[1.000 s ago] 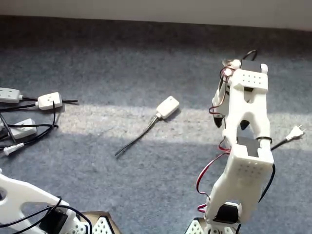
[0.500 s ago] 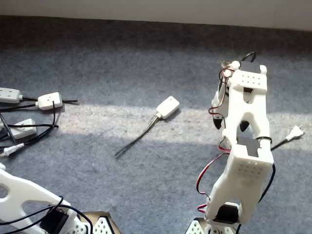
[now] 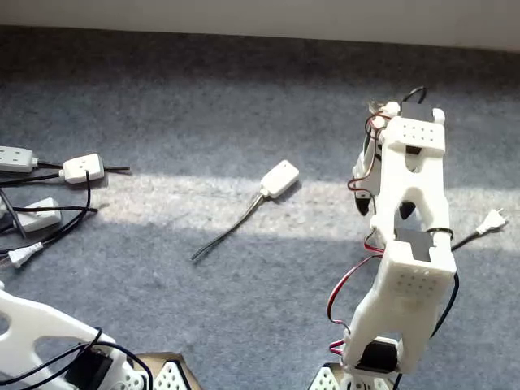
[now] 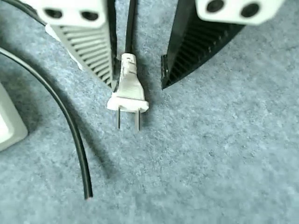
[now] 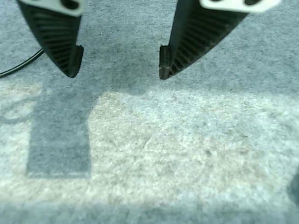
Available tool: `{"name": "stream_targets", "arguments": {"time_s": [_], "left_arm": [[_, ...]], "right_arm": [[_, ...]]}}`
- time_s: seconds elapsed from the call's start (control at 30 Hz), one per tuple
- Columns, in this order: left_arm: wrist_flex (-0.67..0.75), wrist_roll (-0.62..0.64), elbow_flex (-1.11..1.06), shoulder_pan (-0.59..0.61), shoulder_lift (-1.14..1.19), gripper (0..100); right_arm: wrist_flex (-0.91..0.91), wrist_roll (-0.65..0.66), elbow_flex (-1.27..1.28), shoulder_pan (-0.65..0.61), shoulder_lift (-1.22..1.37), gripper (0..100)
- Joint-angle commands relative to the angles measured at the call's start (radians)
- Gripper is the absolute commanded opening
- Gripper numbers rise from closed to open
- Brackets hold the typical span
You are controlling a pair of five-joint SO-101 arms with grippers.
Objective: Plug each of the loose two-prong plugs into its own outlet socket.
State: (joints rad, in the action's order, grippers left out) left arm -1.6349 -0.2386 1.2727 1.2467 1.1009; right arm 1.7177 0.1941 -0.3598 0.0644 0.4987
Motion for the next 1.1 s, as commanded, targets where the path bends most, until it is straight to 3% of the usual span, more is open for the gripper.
{"name": "stream_targets", "arguments": {"time_s": [0.0,0.23,0.5,1.07], "left_arm": [[-0.017,-0.009,0.05,-0.005,-0.016,15],[0.052,-0.15,-0.053,-0.001,-0.015,15],[0.207,-0.153,-0.193,0.021,-0.015,15],[0.193,-0.153,-0.156,0.008,-0.016,20]], "right_arm": [[0.013,0.011,-0.004,0.005,-0.061,26.7],[0.03,0.011,-0.002,0.008,-0.061,26.7],[0.03,0.011,-0.002,0.012,-0.062,26.7],[0.041,0.011,-0.002,0.016,-0.064,26.7]]}}
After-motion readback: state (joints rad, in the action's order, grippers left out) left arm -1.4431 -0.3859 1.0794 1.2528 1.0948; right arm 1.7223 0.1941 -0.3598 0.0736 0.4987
